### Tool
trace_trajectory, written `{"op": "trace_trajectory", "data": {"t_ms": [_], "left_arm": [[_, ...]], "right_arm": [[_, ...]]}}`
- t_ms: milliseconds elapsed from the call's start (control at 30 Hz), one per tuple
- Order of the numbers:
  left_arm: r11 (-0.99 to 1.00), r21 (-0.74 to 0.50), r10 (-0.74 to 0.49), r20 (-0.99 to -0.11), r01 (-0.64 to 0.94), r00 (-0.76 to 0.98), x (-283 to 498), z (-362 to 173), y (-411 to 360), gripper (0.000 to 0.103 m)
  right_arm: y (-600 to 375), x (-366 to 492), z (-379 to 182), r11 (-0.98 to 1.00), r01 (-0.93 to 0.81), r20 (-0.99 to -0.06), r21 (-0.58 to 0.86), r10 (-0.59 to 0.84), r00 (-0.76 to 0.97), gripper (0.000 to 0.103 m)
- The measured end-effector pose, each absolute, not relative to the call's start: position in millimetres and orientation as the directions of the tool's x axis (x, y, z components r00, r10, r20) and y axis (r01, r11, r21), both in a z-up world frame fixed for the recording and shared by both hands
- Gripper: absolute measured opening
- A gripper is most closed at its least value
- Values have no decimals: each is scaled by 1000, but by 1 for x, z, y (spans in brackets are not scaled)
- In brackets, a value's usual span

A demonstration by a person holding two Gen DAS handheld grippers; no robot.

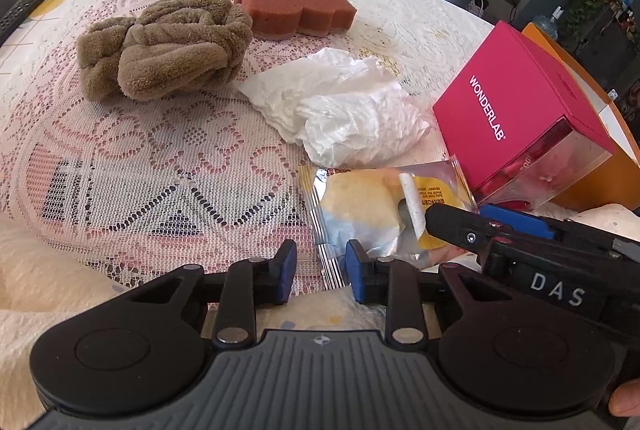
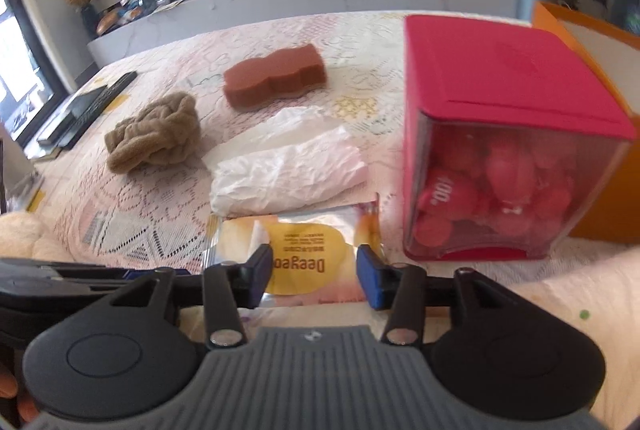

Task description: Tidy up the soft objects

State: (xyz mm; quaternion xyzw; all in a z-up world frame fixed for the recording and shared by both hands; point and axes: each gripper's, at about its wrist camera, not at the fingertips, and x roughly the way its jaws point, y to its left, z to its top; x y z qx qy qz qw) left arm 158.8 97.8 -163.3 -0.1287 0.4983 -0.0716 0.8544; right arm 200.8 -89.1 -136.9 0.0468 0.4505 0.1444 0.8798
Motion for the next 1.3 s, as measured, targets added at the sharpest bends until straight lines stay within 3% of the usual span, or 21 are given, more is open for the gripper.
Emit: {"op": "trace_trajectory", "data": {"t_ms": [33, 67, 333, 467, 533, 667, 833, 1200, 1267, 1300], "left_arm": [[956, -295, -253, -833, -7, 493, 159, -163, 98, 31], [954, -300, -257, -831, -8, 493, 159, -163, 99, 30], [950, -313, -264, -830, -18, 491, 157, -162, 100, 27], [952, -305, -260, -831, -12, 492, 158, -162, 98, 25], [953, -303, -263, -830, -2, 492, 158, -162, 97, 22], [950, -311, -273, -827, 4, 491, 158, -163, 97, 17], [955, -296, -262, -829, 8, 494, 157, -162, 95, 14], [956, -292, -268, -824, 31, 500, 149, -159, 94, 14], [947, -317, -296, -814, 44, 500, 148, -158, 95, 4], [944, -326, -303, -810, 44, 501, 148, -158, 95, 4]], "right_arm": [[-91, 202, -138, 957, -195, -784, 216, 289, 550, 71], [-93, 203, -140, 958, -184, -787, 220, 285, 547, 73], [-102, 218, -162, 939, -162, -801, 302, 342, 490, 82], [-101, 215, -161, 937, -176, -793, 300, 348, 500, 81], [-99, 213, -161, 932, -195, -787, 307, 364, 498, 65], [-101, 210, -159, 929, -192, -778, 318, 371, 507, 48], [-94, 201, -149, 948, -236, -768, 215, 314, 559, 7], [-73, 202, -125, 921, -364, -684, 136, 353, 638, 4], [-65, 212, -125, 915, -384, -679, 122, 359, 640, 5], [-60, 216, -126, 913, -392, -681, 113, 358, 639, 5]]}}
